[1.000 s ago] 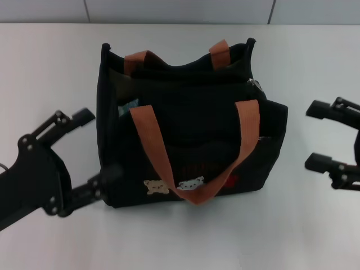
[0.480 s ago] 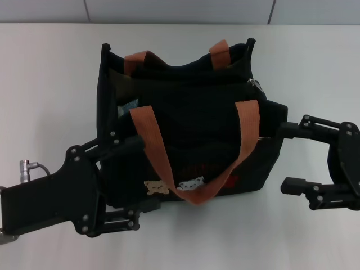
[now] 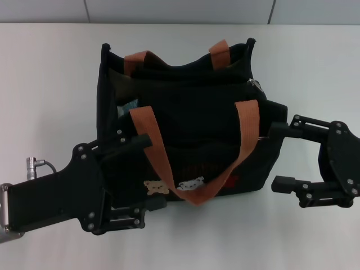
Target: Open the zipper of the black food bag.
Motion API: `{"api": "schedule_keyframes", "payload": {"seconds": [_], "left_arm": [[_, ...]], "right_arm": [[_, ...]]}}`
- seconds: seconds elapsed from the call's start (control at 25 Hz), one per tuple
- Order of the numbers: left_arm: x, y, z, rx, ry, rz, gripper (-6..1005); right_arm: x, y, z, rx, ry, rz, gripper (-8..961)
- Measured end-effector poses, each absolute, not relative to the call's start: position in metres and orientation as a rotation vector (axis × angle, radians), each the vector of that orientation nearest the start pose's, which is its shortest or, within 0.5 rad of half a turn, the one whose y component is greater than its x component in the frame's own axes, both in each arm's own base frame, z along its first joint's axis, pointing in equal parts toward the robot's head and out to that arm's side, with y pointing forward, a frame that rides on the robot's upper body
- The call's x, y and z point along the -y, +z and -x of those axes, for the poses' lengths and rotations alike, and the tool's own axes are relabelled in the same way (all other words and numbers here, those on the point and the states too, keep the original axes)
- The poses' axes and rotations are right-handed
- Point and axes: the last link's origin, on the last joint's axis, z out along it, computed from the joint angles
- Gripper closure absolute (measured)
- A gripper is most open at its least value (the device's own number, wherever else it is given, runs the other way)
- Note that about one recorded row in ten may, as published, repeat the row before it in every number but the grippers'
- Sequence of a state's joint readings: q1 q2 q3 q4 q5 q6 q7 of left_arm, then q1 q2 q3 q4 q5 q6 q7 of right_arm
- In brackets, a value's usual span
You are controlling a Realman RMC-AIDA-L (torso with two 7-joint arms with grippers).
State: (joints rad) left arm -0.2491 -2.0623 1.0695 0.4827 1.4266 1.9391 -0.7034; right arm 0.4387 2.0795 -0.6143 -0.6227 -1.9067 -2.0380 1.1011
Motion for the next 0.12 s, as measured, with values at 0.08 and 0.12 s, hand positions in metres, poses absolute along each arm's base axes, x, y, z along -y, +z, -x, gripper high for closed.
{"api": "schedule_keyframes", "payload": {"seconds": [0.08,0.12], "left_arm": [[-0.2146,-0.0069,0.2617,-0.053,-1.323,2.564,164],[-0.2146,-0.0071,0.2616,-0.053,-1.323,2.563,164]], "right_arm": [[-0.2580,0.0207,-0.2477,-0.194,1.216,2.824,110],[-0.2581,0.0207,-0.2475,-0.193,1.218,2.822,110]]}}
